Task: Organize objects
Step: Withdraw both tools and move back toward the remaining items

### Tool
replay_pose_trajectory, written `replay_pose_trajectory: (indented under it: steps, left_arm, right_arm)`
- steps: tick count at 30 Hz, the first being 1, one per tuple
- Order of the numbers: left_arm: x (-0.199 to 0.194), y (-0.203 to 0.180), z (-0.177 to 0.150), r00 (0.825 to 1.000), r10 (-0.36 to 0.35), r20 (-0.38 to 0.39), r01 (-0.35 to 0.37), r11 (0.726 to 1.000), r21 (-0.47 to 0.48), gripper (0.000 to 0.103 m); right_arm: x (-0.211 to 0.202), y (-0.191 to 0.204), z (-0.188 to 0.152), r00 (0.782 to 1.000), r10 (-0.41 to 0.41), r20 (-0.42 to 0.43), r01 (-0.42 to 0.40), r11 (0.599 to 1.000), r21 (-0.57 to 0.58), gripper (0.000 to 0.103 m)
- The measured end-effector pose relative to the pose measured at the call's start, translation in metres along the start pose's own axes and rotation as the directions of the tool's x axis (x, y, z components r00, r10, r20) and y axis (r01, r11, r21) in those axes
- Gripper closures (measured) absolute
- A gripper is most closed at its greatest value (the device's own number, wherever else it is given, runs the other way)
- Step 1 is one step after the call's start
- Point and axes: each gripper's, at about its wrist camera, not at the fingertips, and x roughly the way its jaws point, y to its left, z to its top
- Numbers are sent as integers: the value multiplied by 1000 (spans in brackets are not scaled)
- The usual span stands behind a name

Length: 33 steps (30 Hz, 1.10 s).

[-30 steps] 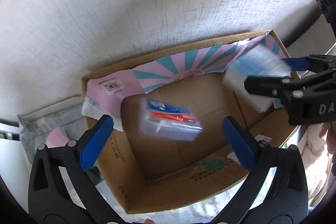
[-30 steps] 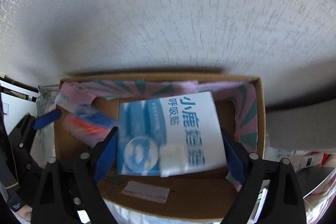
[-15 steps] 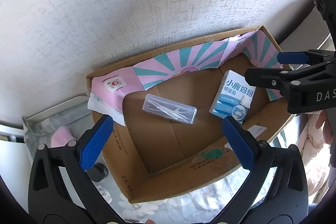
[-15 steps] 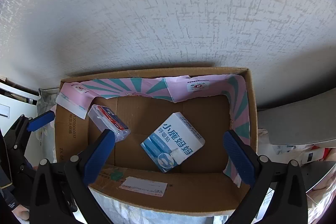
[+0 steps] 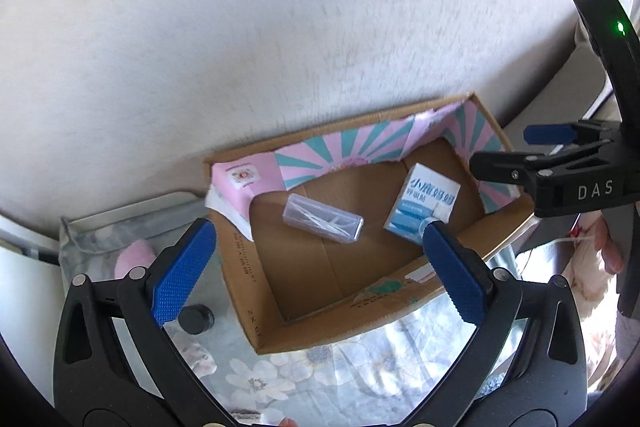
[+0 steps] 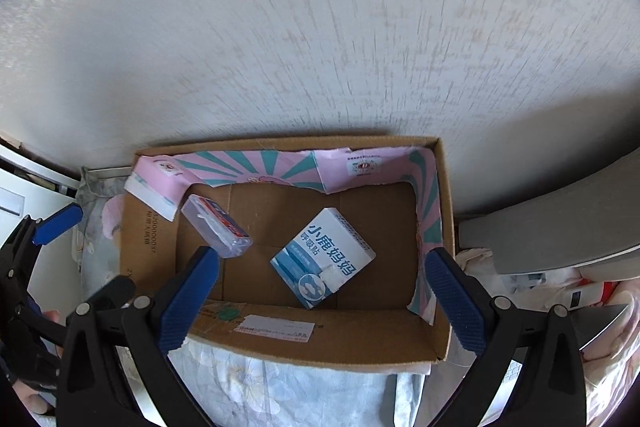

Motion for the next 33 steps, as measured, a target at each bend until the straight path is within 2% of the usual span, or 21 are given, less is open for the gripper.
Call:
replay_pose_trajectory:
  steps: [7,14,17,22,26,33]
  left_arm:
    - [-42,15,-12,997,-10,79,14,999,-42,0]
    - [-92,34,-42,986,-9,167,10,1000,-9,0]
    - [-112,46,-57,979,15,201,-16,1000,5,0]
    - [-135,81,-84,973,9,229,0,999,-41,0]
    - [-147,104,-103,971,36,237,-21,998,-66,0]
    - [-157,136,-140,968,57,244,-34,995,-97,0]
  right_arm:
    - [-33,23,-10,998,22,61,-20,999,-45,0]
    - [-74,66,-33,983,26,180,-10,996,-91,0]
    - [-87,91,-46,973,34,227,-8,993,-115,0]
    - [-94,128,-67,963,55,263,-18,990,-140,0]
    - [-92,148,-83,955,102,279,-57,984,-167,0]
    - [-82,183,-111,950,109,292,-61,984,-168,0]
